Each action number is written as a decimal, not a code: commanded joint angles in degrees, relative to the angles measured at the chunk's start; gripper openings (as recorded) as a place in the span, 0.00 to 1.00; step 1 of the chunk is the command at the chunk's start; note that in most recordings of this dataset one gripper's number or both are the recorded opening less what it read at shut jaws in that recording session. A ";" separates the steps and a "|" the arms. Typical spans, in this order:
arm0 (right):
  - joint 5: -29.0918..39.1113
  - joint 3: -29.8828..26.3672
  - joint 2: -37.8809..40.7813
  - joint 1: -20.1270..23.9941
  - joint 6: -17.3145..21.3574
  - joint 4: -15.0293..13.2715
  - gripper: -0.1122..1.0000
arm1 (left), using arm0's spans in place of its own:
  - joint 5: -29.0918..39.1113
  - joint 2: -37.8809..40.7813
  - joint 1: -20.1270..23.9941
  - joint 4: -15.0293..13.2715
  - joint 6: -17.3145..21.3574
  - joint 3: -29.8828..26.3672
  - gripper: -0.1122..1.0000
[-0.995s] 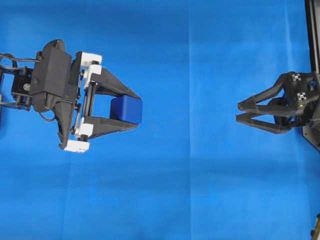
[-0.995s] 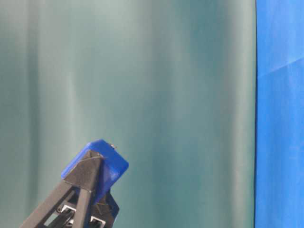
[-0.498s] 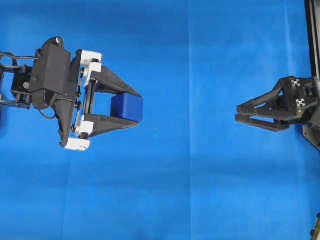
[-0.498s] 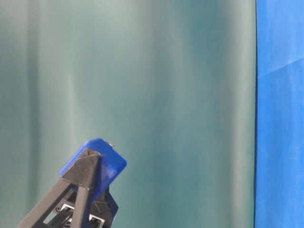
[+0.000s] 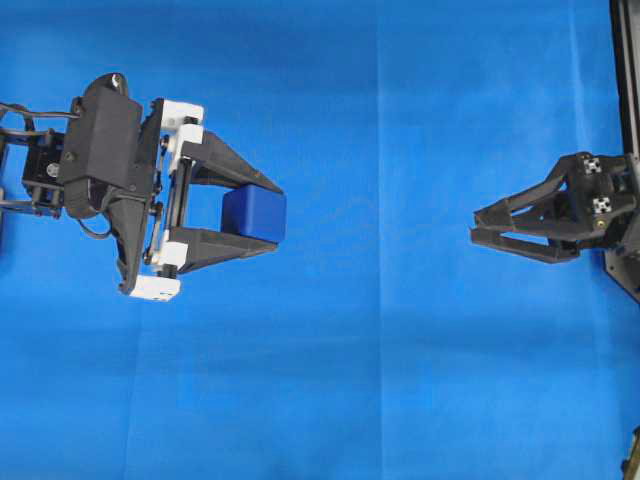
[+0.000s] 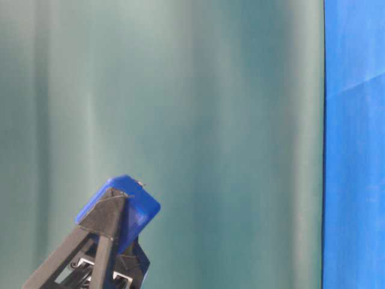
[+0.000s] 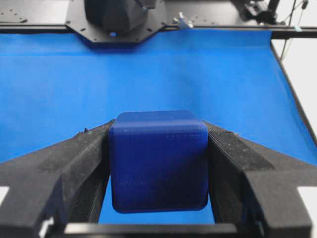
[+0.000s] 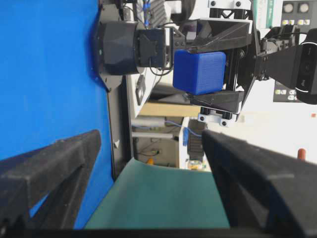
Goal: Handover the blue block to the right arm after grasping it with the left arm, then place it in the designated position.
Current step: 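Rotate the right gripper and move it toward the held cube, then reach the right gripper over the cube and close on it, then open the left gripper and pull the right gripper away with cube, then carry the cube with the right gripper toward the right side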
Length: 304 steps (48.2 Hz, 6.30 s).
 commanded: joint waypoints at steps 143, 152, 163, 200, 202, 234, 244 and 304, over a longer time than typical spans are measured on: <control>2.72 -38.58 39.55 -2.55 0.35 -0.18 0.50 | 0.35 -0.70 -0.26 -0.09 -1.14 -0.53 0.54; 3.78 -38.58 39.55 -2.55 0.44 -0.09 0.50 | 0.35 -0.62 -0.26 -0.09 -0.79 -0.70 0.54; 4.66 -38.50 39.55 -2.55 0.53 0.09 0.50 | 0.26 -0.88 -0.18 -0.09 -1.14 -0.44 0.54; 4.75 -37.44 38.67 -2.46 1.49 0.44 0.50 | -1.41 -1.05 0.09 -0.09 -0.79 -0.26 0.91; 4.75 -37.18 38.41 -2.46 1.67 0.53 0.50 | -1.41 -1.14 0.09 -0.09 -0.79 -0.18 0.91; 10.02 -21.62 19.25 -1.93 3.16 0.44 0.50 | -1.32 -7.47 0.09 0.00 -0.62 5.36 0.91; 13.54 -19.69 15.38 -1.41 3.25 0.53 0.50 | -1.32 -9.76 0.35 -0.09 -0.53 6.94 0.91; 16.26 -19.95 13.97 -1.23 62.67 15.03 0.50 | -1.76 -9.23 0.35 -0.09 -0.35 6.50 0.90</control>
